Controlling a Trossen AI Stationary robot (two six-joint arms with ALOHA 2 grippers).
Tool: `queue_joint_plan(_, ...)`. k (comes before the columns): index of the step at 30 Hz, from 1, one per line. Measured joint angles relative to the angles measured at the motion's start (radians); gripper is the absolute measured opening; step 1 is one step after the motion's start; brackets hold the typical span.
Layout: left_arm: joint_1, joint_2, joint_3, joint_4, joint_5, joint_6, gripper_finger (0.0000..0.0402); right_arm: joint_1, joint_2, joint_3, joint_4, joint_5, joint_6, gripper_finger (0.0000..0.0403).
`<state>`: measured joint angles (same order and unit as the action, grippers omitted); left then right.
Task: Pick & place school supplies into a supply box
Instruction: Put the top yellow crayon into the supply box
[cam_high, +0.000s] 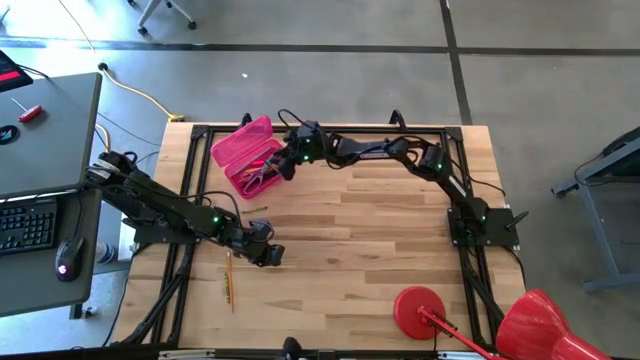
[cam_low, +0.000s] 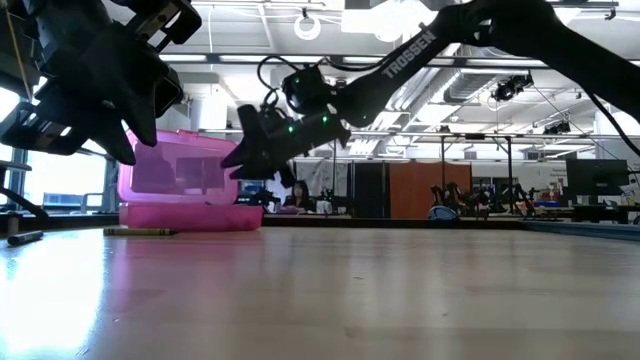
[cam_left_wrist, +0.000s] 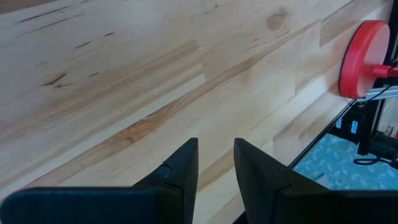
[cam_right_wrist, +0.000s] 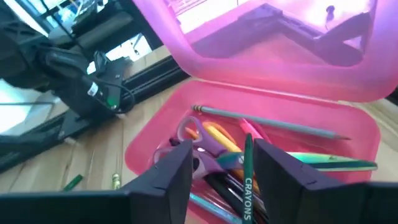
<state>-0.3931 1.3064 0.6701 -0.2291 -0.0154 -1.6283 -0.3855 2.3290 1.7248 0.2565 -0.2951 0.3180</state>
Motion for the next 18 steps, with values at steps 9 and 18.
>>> queue_joint_plan(9,0.000,-0.005,0.000,0.010,0.067,0.029,0.0134,0.030,-0.025,0.000,-0.060,-0.077,-0.079,0.0138)
queue_joint_plan(18,0.000,-0.005,0.000,-0.006,-0.080,0.160,0.0134,0.111,-0.025,0.000,-0.149,-0.119,-0.275,0.0138)
